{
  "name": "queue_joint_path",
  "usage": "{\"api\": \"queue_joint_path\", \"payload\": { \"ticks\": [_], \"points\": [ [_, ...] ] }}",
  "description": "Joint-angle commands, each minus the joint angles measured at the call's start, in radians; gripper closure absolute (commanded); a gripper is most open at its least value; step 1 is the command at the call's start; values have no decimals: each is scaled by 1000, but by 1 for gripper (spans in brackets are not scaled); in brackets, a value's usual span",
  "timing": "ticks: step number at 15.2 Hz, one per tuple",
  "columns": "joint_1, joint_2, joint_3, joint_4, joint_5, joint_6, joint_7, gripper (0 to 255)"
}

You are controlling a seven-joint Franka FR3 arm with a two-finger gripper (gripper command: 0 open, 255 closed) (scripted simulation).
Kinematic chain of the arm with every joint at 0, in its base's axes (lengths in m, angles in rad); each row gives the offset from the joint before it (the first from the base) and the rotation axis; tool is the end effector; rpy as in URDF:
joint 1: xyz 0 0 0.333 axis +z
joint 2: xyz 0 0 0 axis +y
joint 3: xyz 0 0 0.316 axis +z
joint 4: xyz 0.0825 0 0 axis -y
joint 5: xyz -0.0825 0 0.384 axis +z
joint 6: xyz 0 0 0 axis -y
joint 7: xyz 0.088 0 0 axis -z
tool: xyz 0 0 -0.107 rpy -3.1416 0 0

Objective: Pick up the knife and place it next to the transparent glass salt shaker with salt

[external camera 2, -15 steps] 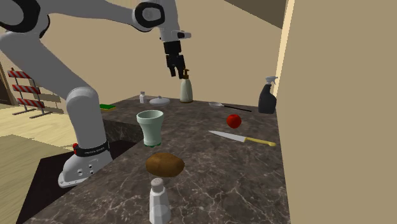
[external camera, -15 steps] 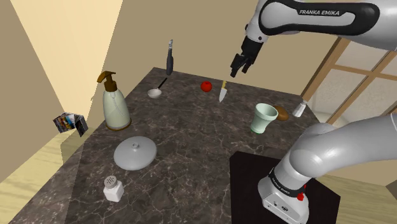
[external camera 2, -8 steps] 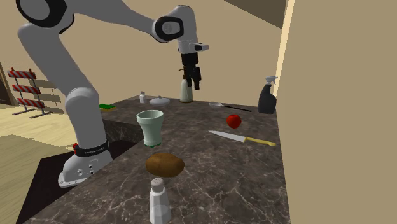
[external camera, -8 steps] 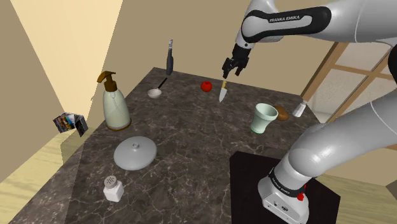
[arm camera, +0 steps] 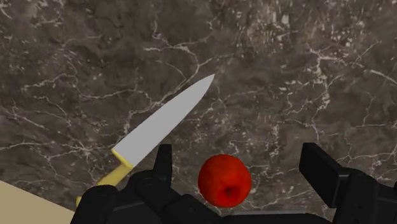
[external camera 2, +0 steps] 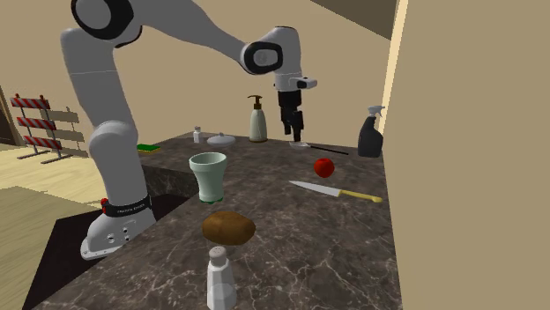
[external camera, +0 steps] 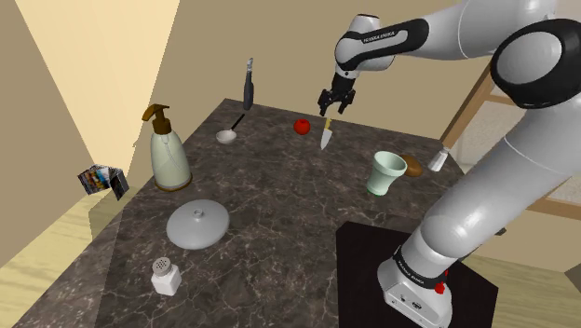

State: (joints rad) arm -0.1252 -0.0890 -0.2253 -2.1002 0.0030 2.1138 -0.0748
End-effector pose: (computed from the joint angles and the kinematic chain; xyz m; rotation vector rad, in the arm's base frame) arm 0.5022 -0.1858 0.4674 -3.1065 0.4334 -0.1614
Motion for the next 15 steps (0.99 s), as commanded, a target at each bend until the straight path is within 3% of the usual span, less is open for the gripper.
{"api": "queue_joint_path", "payload": {
  "ticks": [1, 15],
  "points": [
    [-13, 76, -18, 51, 20, 19, -6, 0],
    [-152, 591, -66, 498, 187, 29, -7, 0]
  ]
}}
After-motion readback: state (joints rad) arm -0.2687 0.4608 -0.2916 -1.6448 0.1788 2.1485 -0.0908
